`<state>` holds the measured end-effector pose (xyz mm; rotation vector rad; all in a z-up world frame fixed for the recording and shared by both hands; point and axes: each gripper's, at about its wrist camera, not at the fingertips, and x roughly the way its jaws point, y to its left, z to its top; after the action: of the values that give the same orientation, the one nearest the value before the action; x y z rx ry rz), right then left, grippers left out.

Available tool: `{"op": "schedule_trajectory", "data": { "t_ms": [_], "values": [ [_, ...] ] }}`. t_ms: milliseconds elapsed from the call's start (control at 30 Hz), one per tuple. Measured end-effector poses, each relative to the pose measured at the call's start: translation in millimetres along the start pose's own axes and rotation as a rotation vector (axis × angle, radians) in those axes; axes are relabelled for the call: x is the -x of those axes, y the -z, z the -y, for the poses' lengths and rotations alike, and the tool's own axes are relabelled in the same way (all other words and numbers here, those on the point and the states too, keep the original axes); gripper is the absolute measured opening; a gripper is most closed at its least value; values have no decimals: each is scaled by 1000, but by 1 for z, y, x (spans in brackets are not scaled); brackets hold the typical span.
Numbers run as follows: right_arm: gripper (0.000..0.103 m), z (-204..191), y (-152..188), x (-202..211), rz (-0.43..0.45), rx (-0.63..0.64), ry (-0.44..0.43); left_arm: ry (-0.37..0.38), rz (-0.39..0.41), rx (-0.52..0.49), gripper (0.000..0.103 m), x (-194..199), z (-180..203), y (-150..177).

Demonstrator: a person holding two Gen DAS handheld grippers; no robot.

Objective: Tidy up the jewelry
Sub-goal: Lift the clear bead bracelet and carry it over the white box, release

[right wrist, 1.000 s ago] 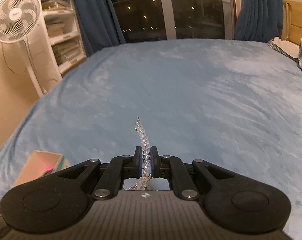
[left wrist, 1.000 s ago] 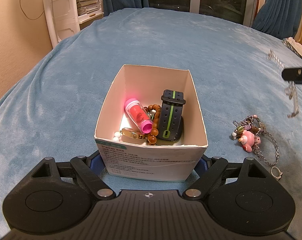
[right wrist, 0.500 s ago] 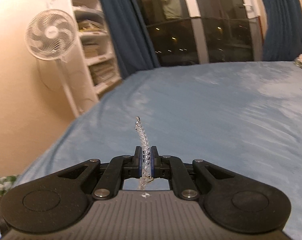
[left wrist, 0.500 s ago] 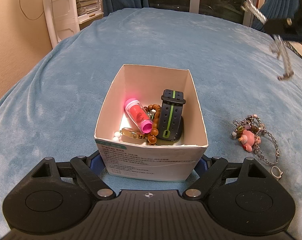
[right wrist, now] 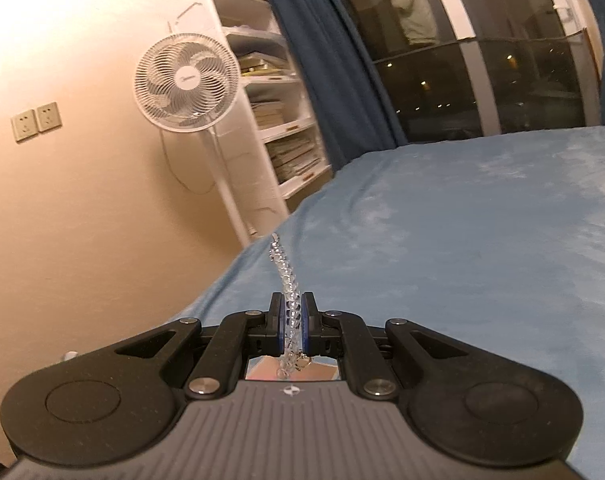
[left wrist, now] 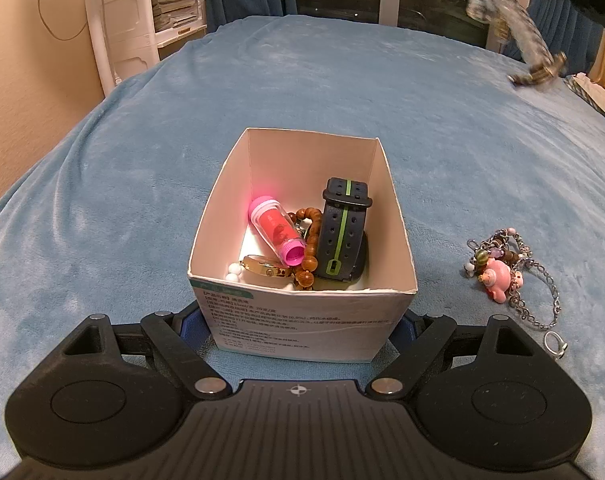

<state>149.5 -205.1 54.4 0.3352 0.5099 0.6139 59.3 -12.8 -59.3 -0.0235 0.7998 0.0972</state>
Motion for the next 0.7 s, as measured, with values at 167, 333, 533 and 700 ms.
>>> {"op": "schedule_trajectory", "data": {
  "t_ms": [167, 333, 533, 700],
  "values": [
    [103, -6, 1, -5, -15, -6, -30, 0, 0, 1, 60, 0, 0, 0],
    [103, -9, 2, -11, -20, -13, -48, 2, -1, 2, 60, 0, -1, 0],
    [103, -15, 3, -17, -30, -18, -64, 3, -2, 3, 59, 0, 0, 0],
    [103, -19, 2, -22, -34, -19, -78, 4, -3, 3, 59, -1, -1, -1]
  ]
}}
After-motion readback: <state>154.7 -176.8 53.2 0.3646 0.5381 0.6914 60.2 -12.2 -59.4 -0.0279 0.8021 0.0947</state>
